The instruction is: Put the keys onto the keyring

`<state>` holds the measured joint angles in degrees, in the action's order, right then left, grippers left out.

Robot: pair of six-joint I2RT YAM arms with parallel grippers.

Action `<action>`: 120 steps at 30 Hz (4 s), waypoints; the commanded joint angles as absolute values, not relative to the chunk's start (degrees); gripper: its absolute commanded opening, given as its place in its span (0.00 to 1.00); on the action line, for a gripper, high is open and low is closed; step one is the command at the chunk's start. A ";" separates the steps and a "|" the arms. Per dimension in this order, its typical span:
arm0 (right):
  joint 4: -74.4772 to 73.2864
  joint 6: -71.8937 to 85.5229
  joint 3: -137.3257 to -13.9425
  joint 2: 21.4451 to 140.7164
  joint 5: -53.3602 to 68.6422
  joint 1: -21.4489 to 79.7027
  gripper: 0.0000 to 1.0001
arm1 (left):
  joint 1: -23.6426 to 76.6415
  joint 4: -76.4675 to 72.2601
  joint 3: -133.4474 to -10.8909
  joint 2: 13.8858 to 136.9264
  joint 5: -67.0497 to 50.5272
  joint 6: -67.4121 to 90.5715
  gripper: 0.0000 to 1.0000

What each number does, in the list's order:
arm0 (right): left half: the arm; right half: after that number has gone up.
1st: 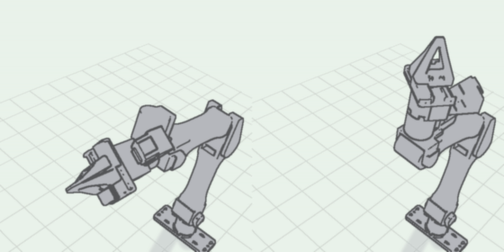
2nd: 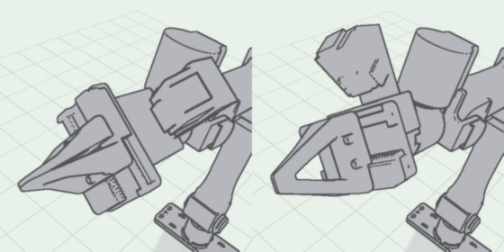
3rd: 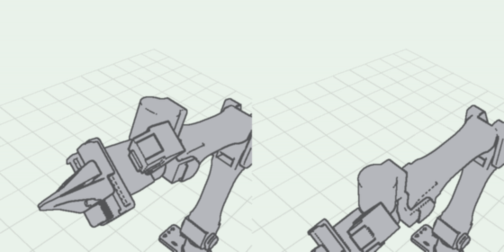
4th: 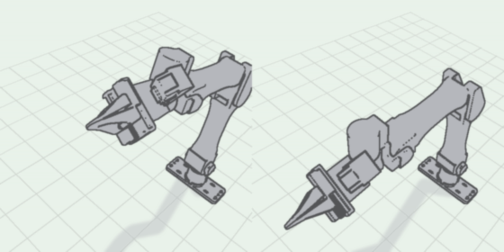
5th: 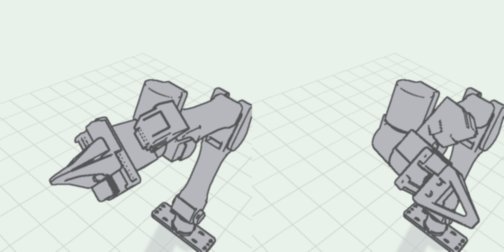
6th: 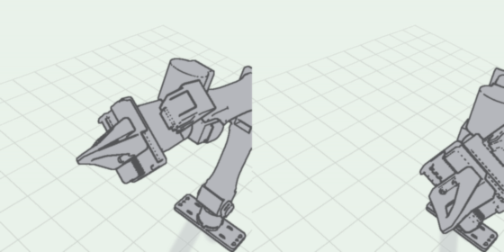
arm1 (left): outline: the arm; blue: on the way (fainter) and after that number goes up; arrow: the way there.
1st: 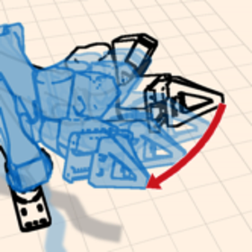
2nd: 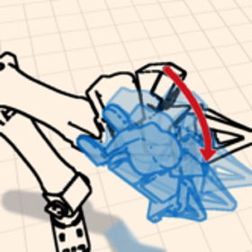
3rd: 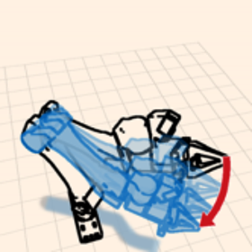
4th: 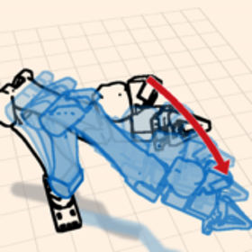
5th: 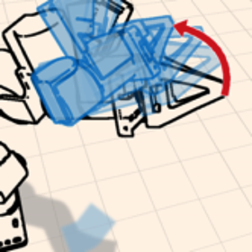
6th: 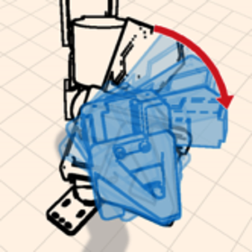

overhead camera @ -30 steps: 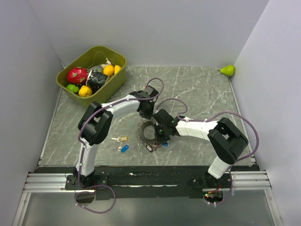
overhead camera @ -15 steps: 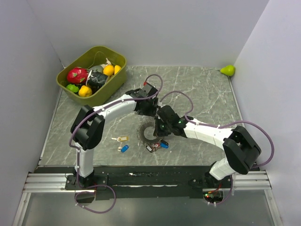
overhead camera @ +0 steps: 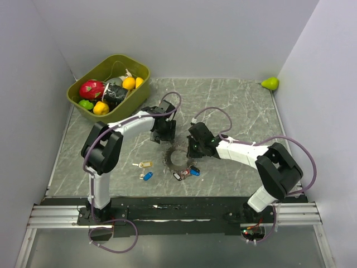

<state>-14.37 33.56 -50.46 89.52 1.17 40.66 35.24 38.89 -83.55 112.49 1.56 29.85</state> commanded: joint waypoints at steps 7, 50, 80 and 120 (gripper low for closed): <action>-7.56 34.45 -48.87 92.20 4.04 37.09 0.00 | 35.77 34.29 -83.41 117.16 -8.17 30.67 0.65; 2.02 23.29 -37.97 73.23 9.49 37.35 0.54 | 32.70 -6.82 -55.74 82.90 -12.29 32.43 0.69; 5.10 17.49 -31.02 59.05 8.25 37.79 0.99 | 22.85 2.47 -37.27 51.94 -10.71 33.66 0.84; 11.51 22.85 -41.84 88.24 21.88 41.40 0.57 | 36.03 -22.41 -28.30 82.44 -24.26 33.40 0.47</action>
